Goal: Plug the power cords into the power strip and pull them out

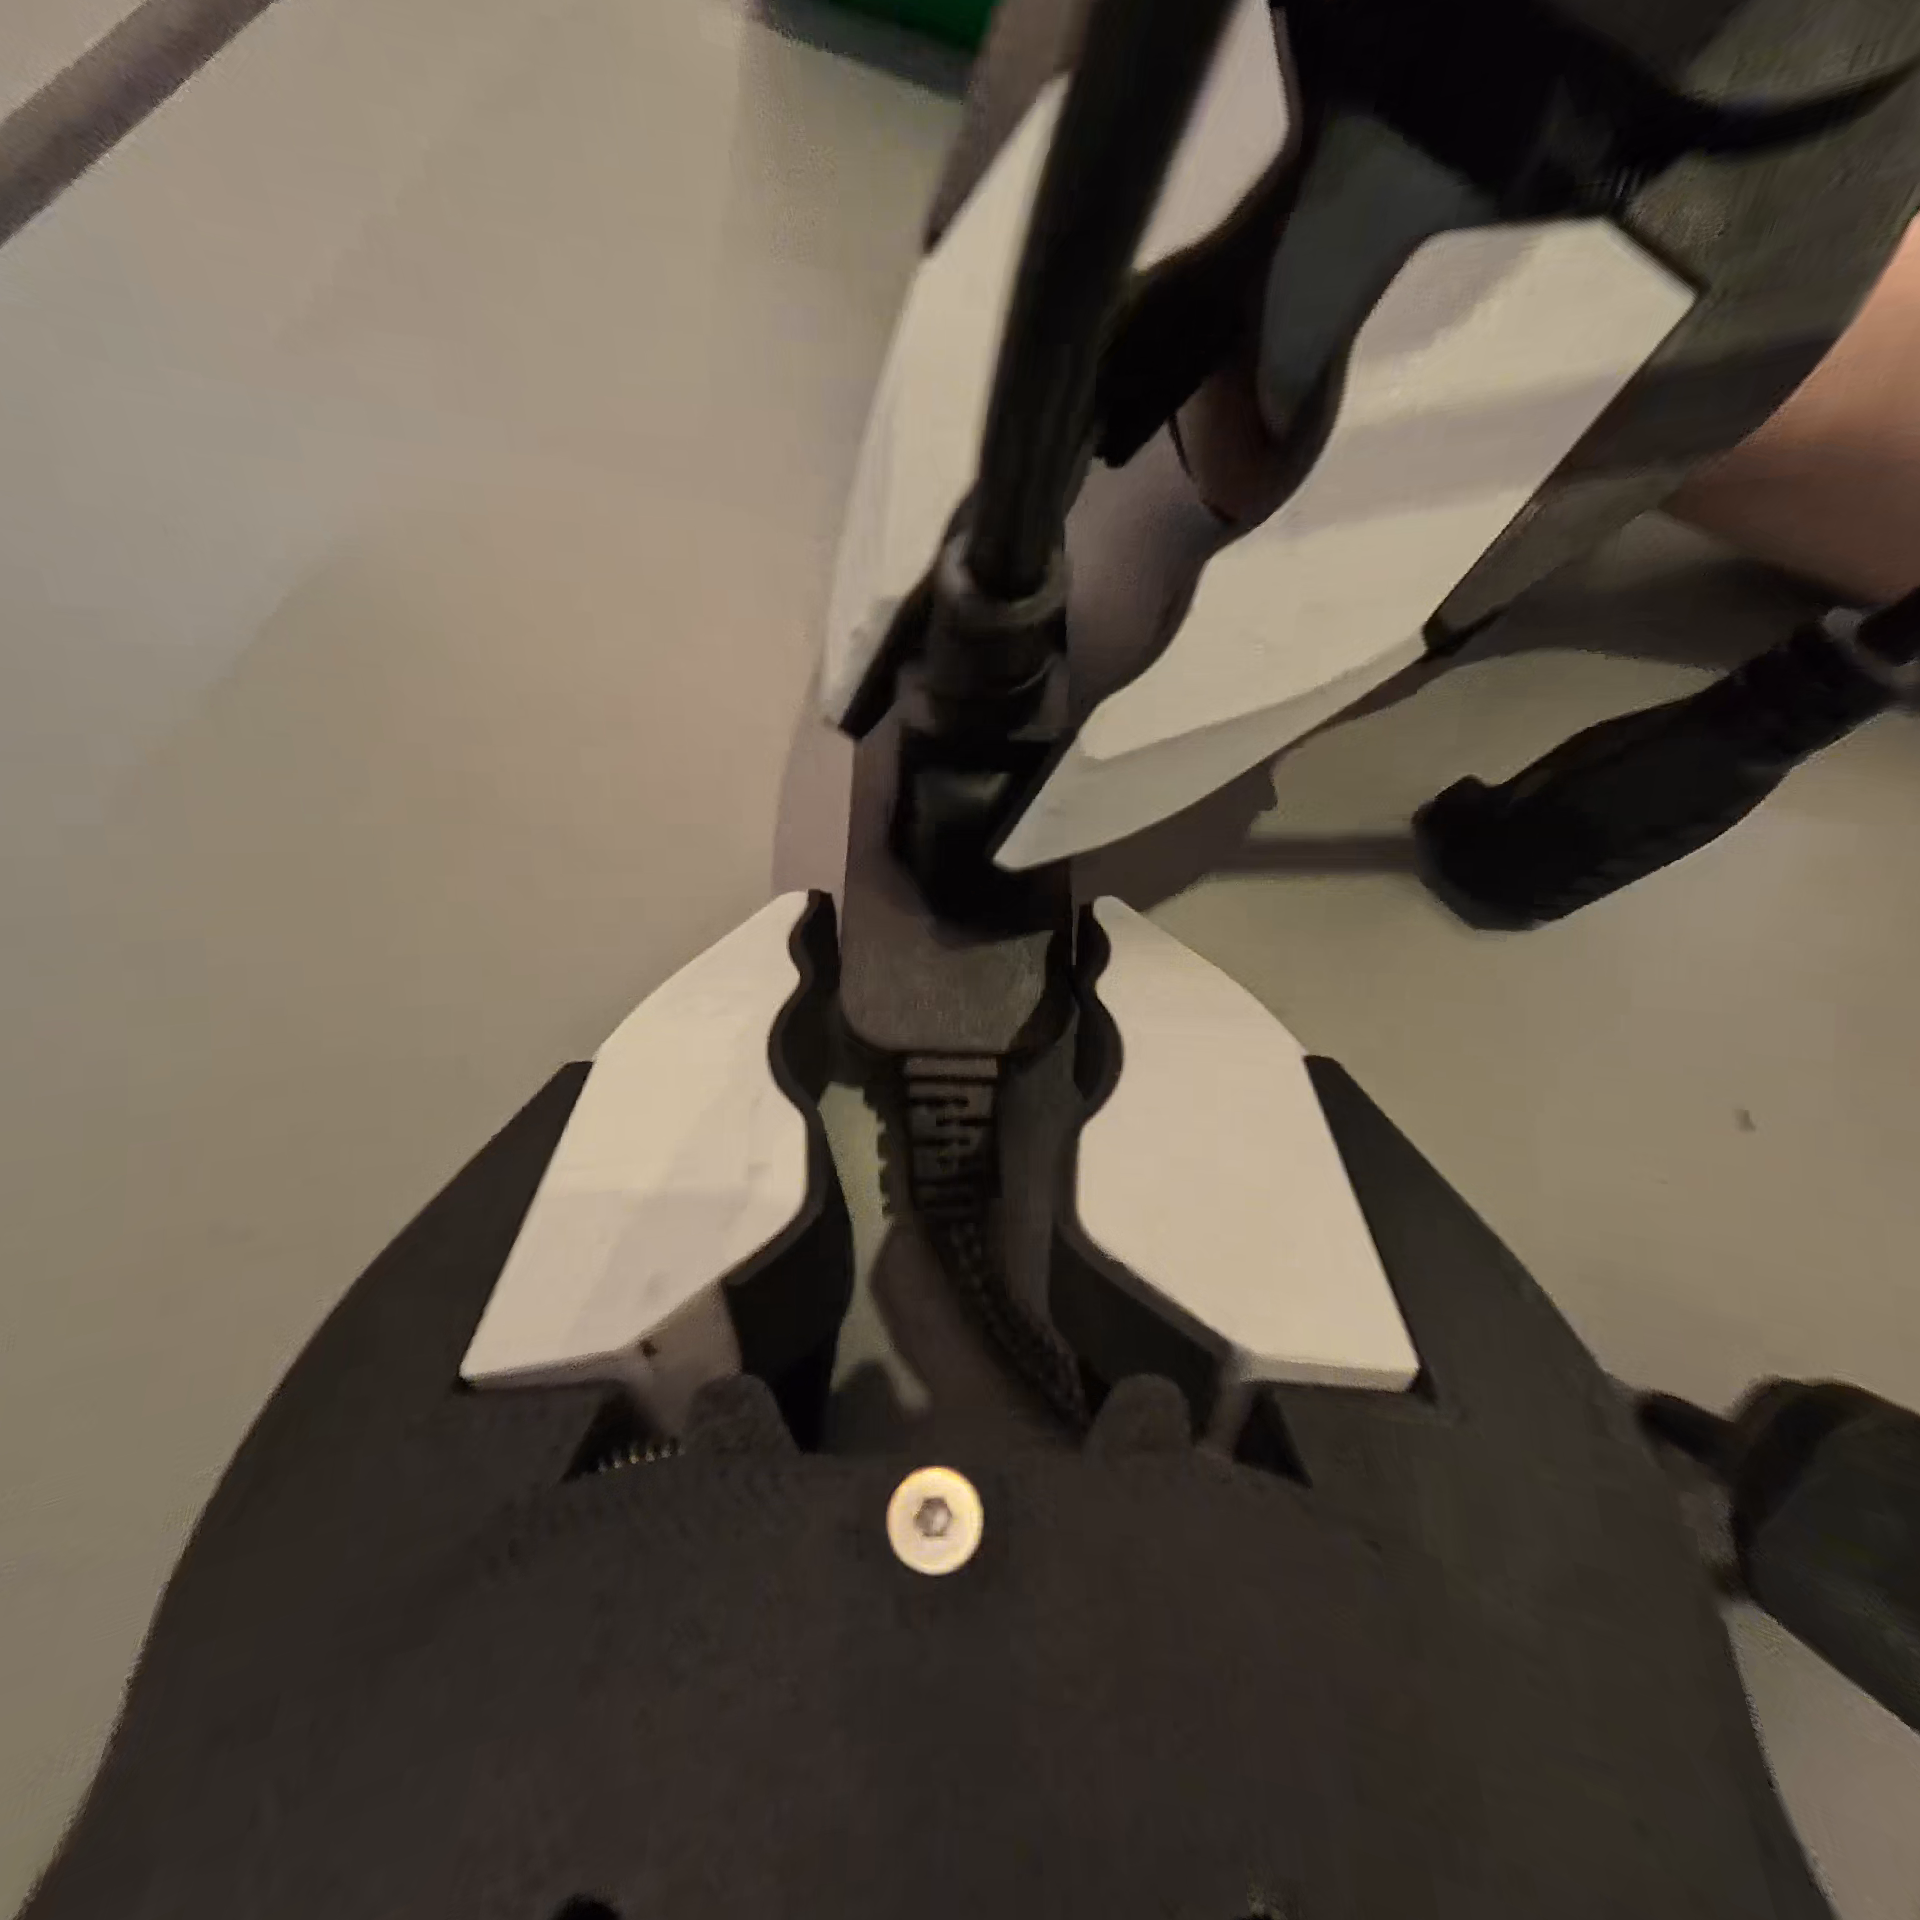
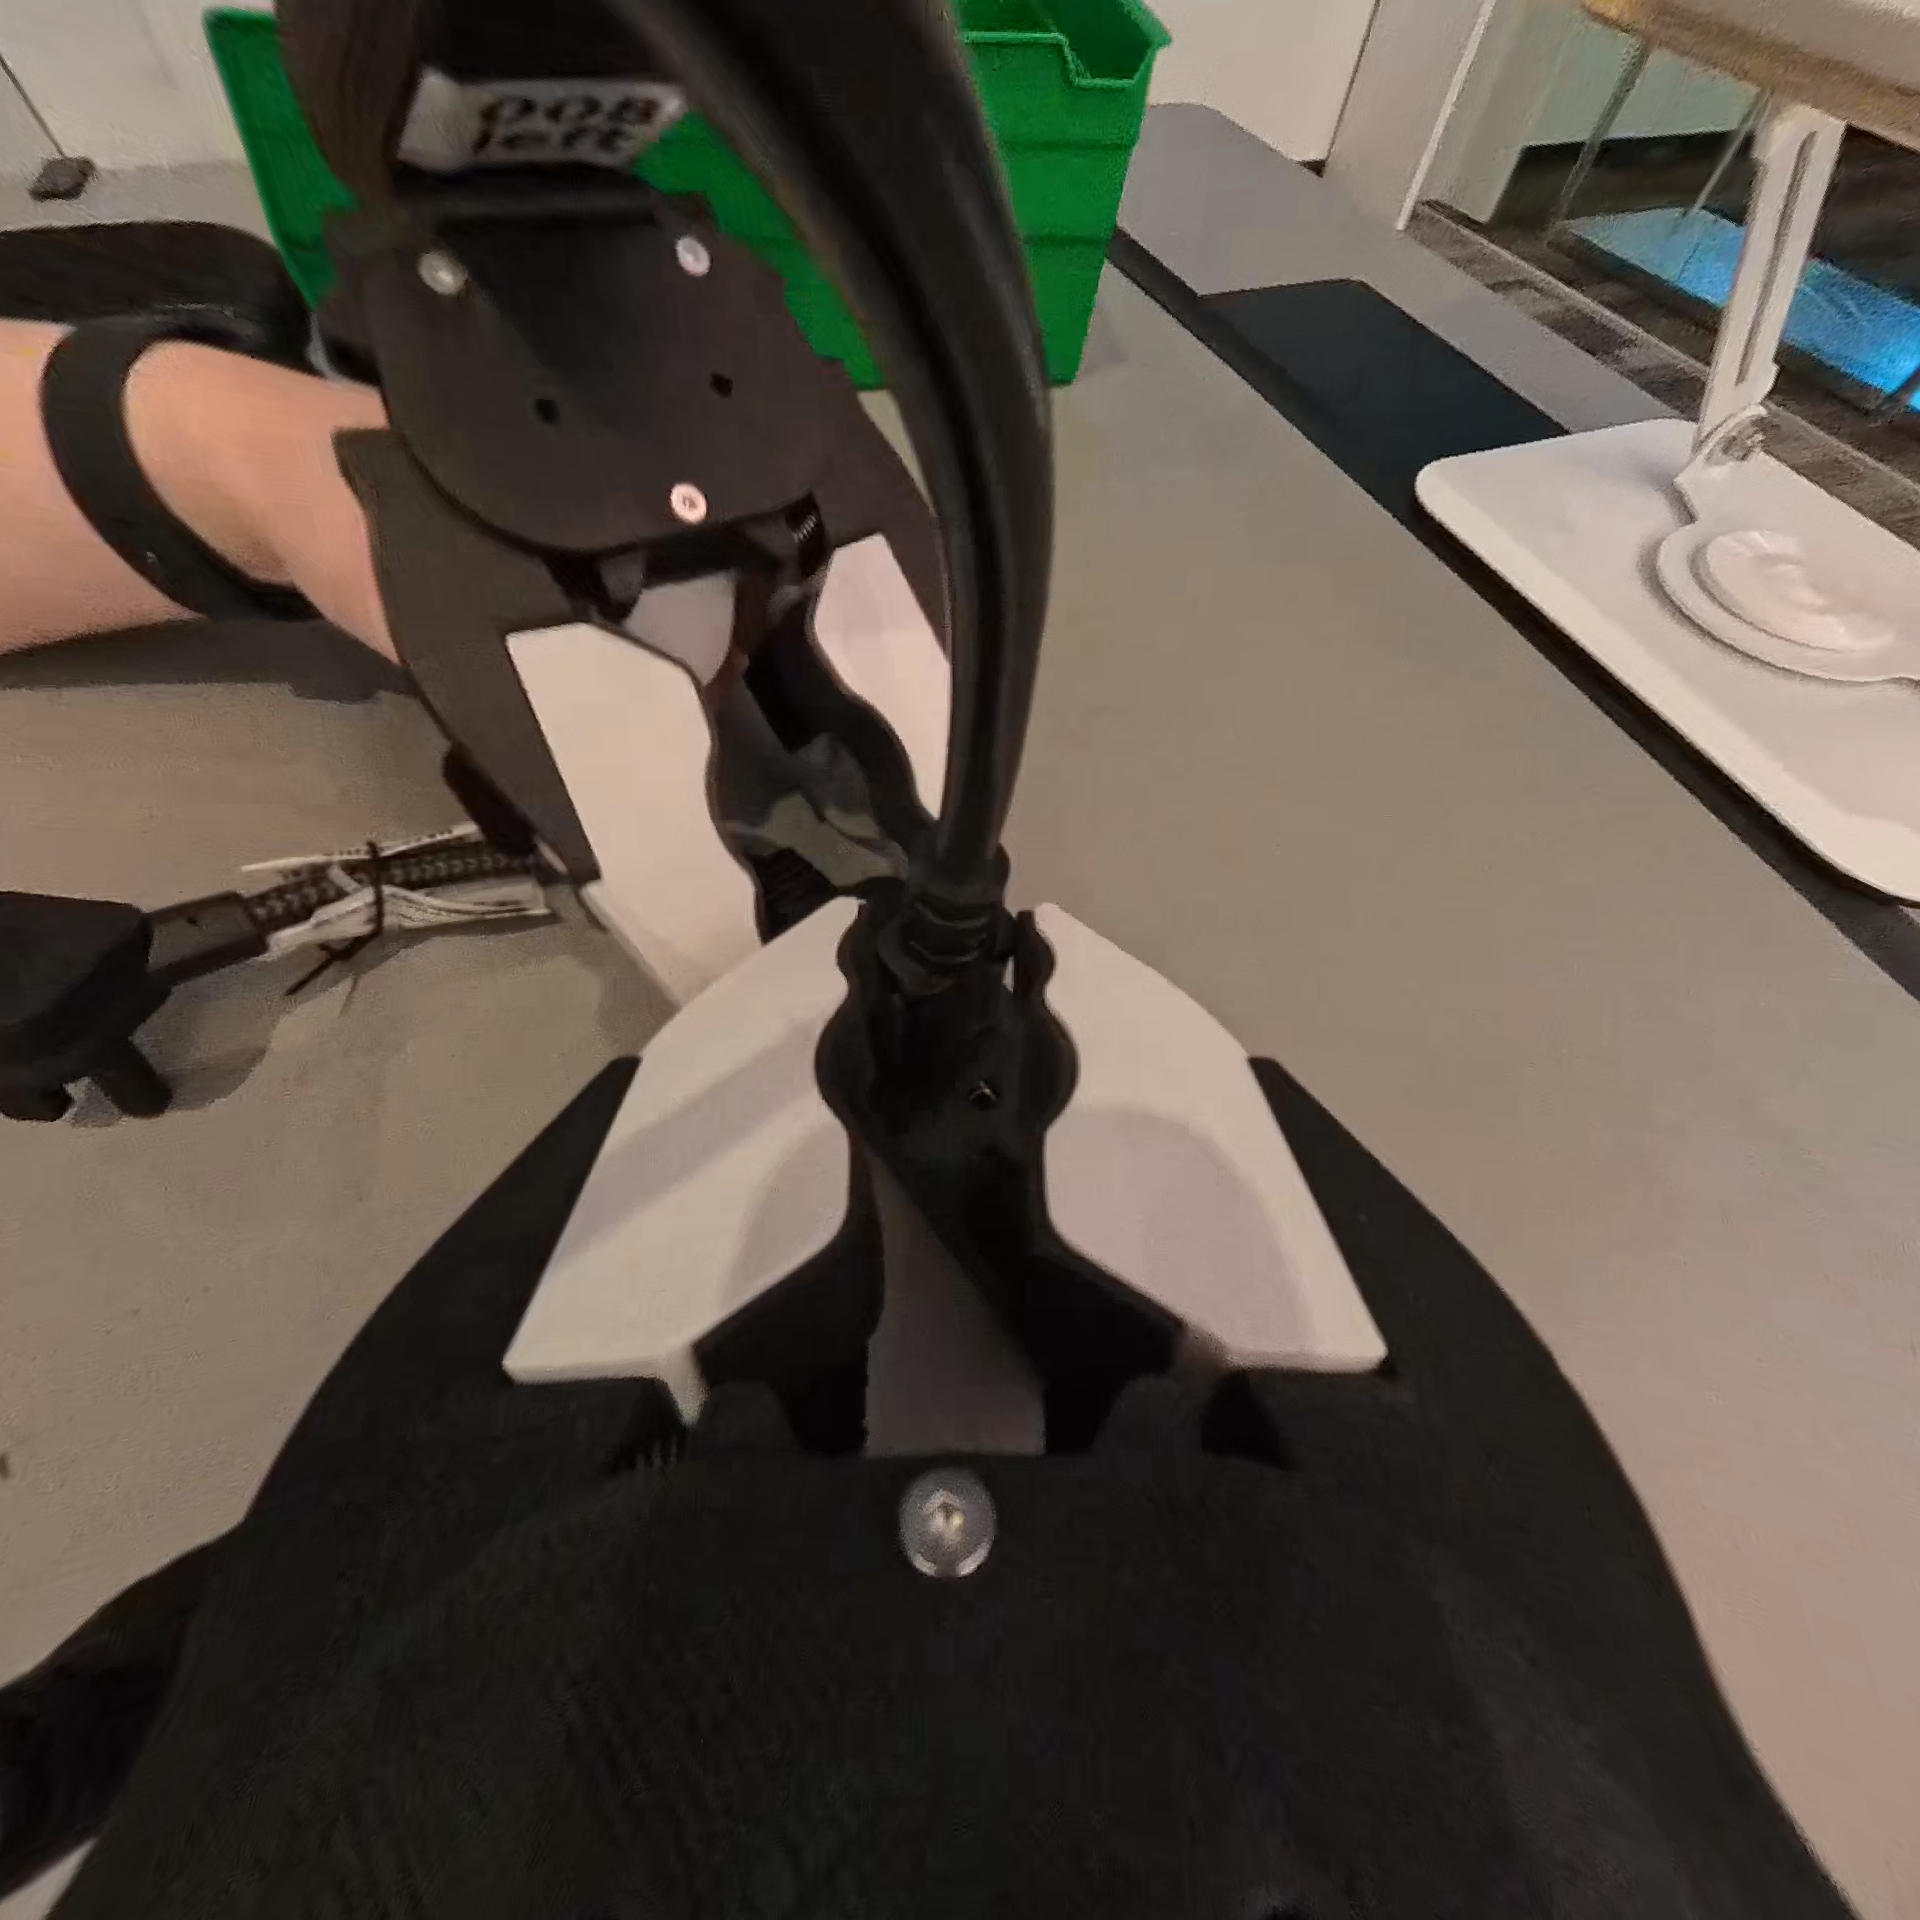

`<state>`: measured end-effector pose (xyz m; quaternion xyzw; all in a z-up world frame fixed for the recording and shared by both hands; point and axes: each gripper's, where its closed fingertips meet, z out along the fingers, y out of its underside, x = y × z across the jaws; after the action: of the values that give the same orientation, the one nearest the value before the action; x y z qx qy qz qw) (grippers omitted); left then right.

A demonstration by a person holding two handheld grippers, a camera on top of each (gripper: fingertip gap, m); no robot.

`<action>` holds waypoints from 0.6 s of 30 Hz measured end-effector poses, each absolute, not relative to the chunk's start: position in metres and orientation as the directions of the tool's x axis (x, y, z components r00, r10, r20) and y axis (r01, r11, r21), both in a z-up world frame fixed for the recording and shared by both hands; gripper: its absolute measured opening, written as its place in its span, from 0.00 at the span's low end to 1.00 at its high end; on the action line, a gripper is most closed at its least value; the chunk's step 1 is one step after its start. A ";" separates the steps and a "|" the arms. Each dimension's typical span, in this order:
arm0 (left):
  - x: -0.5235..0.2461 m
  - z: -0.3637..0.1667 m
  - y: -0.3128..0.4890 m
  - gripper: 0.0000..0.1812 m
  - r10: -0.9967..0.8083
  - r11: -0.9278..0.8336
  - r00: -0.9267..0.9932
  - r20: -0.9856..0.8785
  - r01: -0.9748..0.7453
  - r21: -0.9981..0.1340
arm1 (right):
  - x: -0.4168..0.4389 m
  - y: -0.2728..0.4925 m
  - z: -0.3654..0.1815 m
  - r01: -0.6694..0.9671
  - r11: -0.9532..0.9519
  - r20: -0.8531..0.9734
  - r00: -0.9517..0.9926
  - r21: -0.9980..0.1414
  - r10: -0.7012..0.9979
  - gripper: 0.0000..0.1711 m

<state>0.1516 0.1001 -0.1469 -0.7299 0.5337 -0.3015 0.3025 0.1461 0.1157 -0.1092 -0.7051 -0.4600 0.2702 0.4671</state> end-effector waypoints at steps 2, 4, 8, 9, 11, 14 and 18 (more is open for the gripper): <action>0.147 -0.144 0.101 0.22 -0.955 -0.286 0.232 0.183 -0.572 -0.769 | 0.147 0.117 -0.109 0.379 -0.140 0.040 0.430 -0.915 0.902 0.15; 0.147 -0.144 0.101 0.22 -0.954 -0.289 0.233 0.186 -0.567 -0.772 | 0.146 0.117 -0.109 0.366 -0.141 0.031 0.426 -0.920 0.904 0.15; 0.148 -0.145 0.101 0.22 -0.959 -0.265 0.244 0.147 -0.577 -0.772 | 0.146 0.118 -0.108 0.344 -0.152 0.011 0.431 -0.927 0.902 0.14; 0.148 -0.145 0.102 0.22 -0.957 -0.267 0.252 0.144 -0.576 -0.772 | 0.146 0.118 -0.108 0.337 -0.173 -0.009 0.435 -0.926 0.900 0.14; 0.148 -0.146 0.103 0.23 -0.958 -0.255 0.263 0.119 -0.580 -0.773 | 0.146 0.119 -0.108 0.331 -0.206 -0.037 0.452 -0.921 0.891 0.14; 0.148 -0.146 0.104 0.23 -0.955 -0.251 0.281 0.098 -0.583 -0.772 | 0.145 0.124 -0.108 0.330 -0.235 -0.036 0.511 -0.914 0.859 0.15; 0.149 -0.146 0.105 0.23 -0.941 -0.295 0.312 0.132 -0.564 -0.771 | 0.144 0.130 -0.109 0.313 -0.265 -0.024 0.604 -0.912 0.796 0.14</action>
<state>0.1487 0.1048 -0.1455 -0.7465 0.5041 -0.3002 0.3138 0.1441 0.1299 -0.1094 -0.7549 -0.3674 0.2506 0.4821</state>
